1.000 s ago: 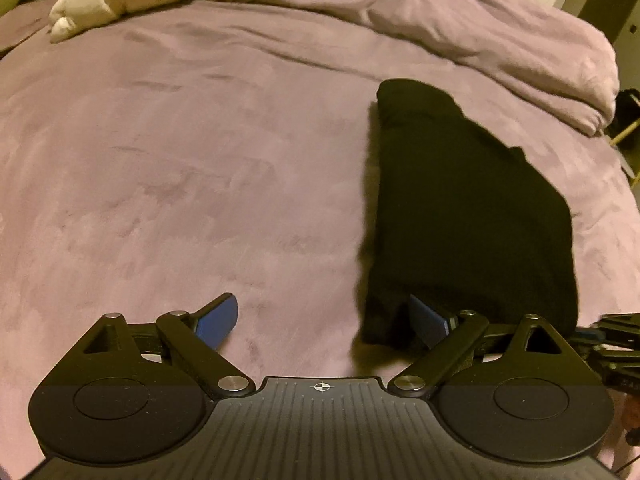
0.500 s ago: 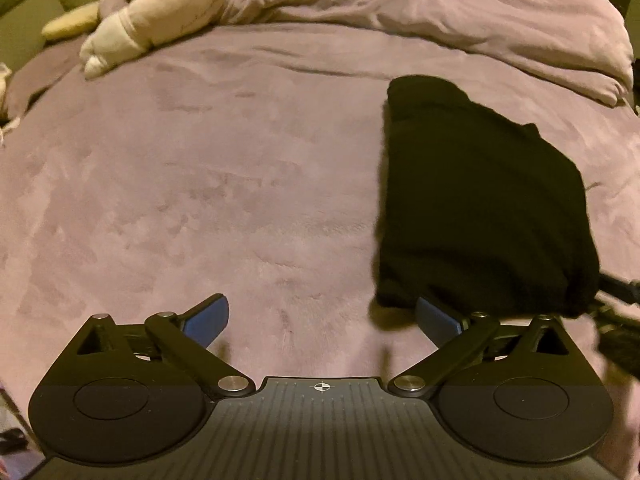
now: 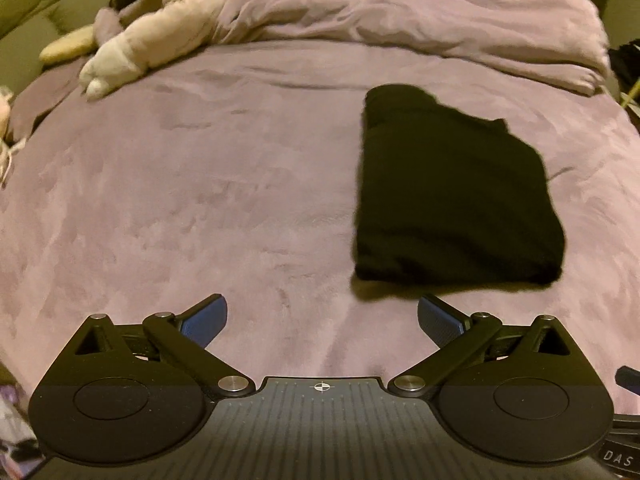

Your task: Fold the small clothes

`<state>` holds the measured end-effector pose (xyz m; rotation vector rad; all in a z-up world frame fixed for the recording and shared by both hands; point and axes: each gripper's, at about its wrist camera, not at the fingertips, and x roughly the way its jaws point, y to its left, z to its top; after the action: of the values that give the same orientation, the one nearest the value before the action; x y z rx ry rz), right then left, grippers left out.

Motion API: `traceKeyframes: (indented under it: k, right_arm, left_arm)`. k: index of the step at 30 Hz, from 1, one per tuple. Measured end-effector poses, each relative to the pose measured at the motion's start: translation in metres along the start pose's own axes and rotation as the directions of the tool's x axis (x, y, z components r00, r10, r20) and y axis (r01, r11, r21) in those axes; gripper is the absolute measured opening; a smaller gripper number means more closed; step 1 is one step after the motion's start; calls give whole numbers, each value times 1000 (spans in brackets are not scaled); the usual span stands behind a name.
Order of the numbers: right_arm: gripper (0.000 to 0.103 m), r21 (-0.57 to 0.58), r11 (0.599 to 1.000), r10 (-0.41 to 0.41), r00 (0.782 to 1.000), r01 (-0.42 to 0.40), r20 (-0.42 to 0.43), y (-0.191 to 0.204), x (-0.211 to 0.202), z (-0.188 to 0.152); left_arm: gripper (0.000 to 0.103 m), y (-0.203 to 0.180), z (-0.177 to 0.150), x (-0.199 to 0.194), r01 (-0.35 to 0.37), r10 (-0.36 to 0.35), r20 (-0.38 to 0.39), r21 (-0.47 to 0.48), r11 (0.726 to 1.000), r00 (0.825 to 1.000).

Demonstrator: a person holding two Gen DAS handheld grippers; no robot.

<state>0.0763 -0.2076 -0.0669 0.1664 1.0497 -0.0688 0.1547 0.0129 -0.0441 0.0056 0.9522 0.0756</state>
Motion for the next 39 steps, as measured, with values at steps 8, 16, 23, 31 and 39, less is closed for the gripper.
traceKeyframes:
  k: [8,16,23,31,39]
  right_arm:
    - [99,-20,999,-32,999,32,-4,28,-16,16]
    - [99,-89,991,-94,995,96,23,48,-13,42]
    - [99,-66,992,-112,992,108,-59,52,2,53]
    - [99,-89,983,-167,984,161,-60,54,8,53]
    - [99,-57,987,-152,986,148,-64,45,7,56]
  left_arm:
    - [103,-11,-2,-16,-42,37,32,148,988,999]
    - [103,-7,8,1,-51,56,-52,100,994,997]
    - [103,-7,12,5,-48,54,-55,95,994,997]
    - [103,-10,11,10,-49,56,-65,108,993,996]
    - [103,-11,12,8,-49,55,-62,103,993,997]
